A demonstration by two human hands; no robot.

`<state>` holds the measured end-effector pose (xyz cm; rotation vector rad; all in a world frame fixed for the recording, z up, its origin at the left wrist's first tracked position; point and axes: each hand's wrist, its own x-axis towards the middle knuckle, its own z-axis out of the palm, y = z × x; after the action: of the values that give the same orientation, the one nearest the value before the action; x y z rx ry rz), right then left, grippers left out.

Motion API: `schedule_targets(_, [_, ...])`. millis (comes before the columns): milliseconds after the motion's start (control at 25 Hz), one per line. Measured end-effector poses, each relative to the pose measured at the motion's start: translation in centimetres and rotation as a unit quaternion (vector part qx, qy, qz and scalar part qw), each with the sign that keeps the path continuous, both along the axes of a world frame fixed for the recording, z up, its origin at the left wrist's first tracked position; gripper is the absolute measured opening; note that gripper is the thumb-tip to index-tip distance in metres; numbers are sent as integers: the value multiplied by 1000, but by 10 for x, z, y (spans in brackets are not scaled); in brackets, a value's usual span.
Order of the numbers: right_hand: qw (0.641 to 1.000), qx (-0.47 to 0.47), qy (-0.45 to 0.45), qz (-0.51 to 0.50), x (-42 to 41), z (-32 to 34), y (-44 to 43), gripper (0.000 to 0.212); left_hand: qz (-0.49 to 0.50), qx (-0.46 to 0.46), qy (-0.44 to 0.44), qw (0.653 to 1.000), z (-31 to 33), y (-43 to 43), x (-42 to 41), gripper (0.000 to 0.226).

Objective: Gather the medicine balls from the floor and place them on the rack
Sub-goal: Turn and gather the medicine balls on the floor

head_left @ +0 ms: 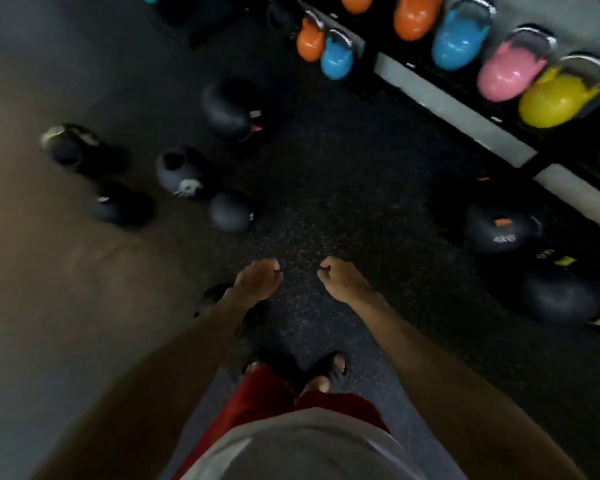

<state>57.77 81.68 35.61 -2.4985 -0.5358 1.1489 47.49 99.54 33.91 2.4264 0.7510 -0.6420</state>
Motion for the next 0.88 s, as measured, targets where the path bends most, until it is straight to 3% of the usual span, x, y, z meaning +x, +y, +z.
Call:
schedule_targets(240, [998,-7,-19,67,-138,-21,117,35,96,17,10,995,-16,100,-167,32])
schedule_targets(480, [997,-2,-34,74,-279,-33,223,34,57,-5,-18,998,-24,205,-315,33])
schedule_targets(600, [997,-17,-37,59,-323,-39,255,34,24,-16,-17,999,-29,245,-355,44])
schedule_targets(880, [999,-43,-25,-5,-372,-78,293,29,-61,-49,21,997,-55,298,-364,29])
